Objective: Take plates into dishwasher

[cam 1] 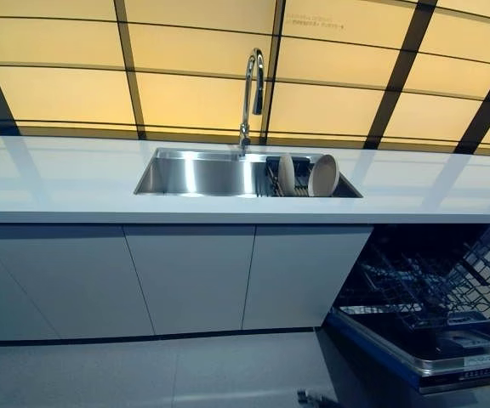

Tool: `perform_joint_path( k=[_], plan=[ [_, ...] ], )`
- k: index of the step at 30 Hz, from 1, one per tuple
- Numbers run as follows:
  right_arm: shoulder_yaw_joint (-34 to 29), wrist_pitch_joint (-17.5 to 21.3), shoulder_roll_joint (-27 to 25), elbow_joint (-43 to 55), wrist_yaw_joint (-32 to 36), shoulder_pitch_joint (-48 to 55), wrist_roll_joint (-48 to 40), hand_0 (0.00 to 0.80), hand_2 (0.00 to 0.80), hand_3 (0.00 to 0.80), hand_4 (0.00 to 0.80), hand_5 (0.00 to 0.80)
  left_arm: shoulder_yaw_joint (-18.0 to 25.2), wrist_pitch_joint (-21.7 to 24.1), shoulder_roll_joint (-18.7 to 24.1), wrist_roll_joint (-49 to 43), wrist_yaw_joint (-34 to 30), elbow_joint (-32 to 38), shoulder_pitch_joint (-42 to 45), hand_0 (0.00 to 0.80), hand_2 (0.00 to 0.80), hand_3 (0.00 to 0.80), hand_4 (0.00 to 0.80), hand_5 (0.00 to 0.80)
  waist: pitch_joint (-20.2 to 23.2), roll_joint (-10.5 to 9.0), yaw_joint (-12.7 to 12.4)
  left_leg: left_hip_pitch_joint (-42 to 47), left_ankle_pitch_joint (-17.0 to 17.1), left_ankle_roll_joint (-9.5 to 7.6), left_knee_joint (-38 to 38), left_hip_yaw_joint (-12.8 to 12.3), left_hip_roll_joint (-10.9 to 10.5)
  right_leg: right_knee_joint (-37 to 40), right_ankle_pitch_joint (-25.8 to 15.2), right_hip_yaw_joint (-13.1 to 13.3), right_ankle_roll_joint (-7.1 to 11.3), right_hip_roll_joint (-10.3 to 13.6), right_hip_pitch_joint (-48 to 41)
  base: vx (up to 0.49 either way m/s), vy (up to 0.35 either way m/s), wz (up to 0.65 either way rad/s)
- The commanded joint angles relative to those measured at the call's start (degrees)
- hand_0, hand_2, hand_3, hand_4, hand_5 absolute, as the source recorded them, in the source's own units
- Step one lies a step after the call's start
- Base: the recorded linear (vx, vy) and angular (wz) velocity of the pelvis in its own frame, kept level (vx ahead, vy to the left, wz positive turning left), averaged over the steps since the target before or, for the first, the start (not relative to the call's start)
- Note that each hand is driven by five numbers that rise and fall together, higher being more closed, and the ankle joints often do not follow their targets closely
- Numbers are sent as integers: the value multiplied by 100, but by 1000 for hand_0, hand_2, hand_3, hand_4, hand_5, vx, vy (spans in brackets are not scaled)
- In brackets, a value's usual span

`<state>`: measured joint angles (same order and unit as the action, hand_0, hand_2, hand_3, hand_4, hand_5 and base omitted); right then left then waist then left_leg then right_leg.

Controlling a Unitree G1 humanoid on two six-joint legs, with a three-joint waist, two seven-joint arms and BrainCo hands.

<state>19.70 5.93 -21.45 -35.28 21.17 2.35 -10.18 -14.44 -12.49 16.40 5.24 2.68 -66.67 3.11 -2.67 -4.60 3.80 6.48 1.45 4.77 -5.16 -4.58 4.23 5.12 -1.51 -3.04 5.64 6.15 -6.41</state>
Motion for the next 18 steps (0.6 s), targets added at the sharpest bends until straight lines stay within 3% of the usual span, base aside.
perform_joint_path(
  k=[1,7,14,17,18],
  plan=[
    [-665,182,-400,840,96,-343,-1171,0,0,0,0,0,130,132,58,-188,-47,-313,-273,0,0,0,0,0,-204,64,30,112,-248,-517,108,-170,-494,-137,-187,68,-82,-499,164,0,0,0],
    [-1540,455,-857,1688,500,-310,-1407,0,0,0,0,0,295,225,28,-156,-55,-373,-130,0,0,0,0,0,-158,111,195,154,-293,-507,81,-288,-456,-145,-147,152,-66,-513,184,32,8,-7],
    [-2208,509,-1197,2414,286,-584,-2018,0,0,0,0,0,375,369,-55,-43,86,-527,-94,0,0,0,0,0,-90,116,249,168,-369,-503,172,-328,-416,-176,-43,240,-130,-569,175,37,-49,-9],
    [-2353,624,-1217,2360,-2,-710,-1864,0,0,0,0,0,608,354,-87,198,289,-596,-151,0,0,0,0,0,-117,71,240,-8,-557,-452,813,-294,-347,-309,30,272,-242,-566,218,17,-95,-12],
    [-2407,659,-1285,2282,-206,-771,-1745,0,0,0,0,0,751,315,-78,264,358,-644,-175,0,0,0,0,0,-165,-15,211,-250,-632,-406,1433,-273,-310,-397,46,245,-324,-515,221,17,-113,-5]
  ],
)
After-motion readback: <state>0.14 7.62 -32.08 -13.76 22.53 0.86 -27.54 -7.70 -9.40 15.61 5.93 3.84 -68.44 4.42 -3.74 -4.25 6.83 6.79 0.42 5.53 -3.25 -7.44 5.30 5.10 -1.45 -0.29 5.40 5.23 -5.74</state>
